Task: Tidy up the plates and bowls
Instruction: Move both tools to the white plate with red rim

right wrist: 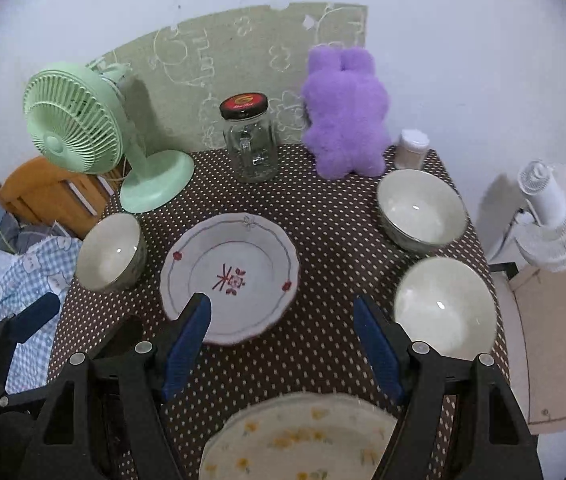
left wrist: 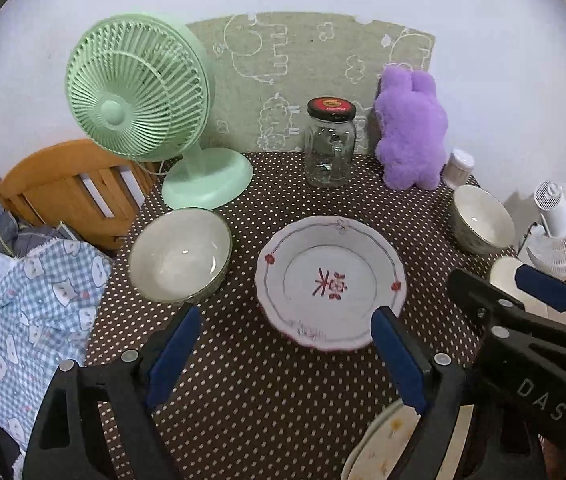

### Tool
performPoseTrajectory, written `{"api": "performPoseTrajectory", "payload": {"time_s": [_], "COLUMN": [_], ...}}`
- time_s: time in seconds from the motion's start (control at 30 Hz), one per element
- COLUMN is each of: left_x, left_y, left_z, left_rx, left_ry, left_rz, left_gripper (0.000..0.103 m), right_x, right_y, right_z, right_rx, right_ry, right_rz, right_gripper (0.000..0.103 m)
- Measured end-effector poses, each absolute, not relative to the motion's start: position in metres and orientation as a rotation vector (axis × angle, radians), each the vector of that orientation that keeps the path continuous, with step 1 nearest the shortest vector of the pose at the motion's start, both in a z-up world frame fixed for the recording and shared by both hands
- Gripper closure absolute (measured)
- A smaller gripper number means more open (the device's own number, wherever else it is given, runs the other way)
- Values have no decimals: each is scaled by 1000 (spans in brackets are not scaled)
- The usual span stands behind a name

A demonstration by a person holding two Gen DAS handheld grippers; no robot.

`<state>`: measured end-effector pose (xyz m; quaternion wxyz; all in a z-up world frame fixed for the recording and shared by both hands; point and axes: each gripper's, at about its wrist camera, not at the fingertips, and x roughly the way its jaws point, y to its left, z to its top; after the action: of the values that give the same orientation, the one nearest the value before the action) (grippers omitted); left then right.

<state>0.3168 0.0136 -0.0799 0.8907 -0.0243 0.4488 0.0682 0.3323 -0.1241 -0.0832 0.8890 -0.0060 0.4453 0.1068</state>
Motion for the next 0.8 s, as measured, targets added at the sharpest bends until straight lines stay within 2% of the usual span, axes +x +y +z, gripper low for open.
{"api": "performPoseTrajectory", "payload": {"time_s": [0.43, 0.8], "left_x": [375, 388], "left_y": [22, 29], "left_z": [-119, -171], "left_rx": [-119, -205], "left_ry": [968, 1047], "left_rz": [255, 301], "left_gripper": [18, 26], "right_x": [411, 439], "right_y": [-115, -104], "right_z": [-123, -174], "right_rx": [-11, -29], "right_ry": [942, 1044], "right_rz": [236, 243], "right_gripper": [27, 27]}}
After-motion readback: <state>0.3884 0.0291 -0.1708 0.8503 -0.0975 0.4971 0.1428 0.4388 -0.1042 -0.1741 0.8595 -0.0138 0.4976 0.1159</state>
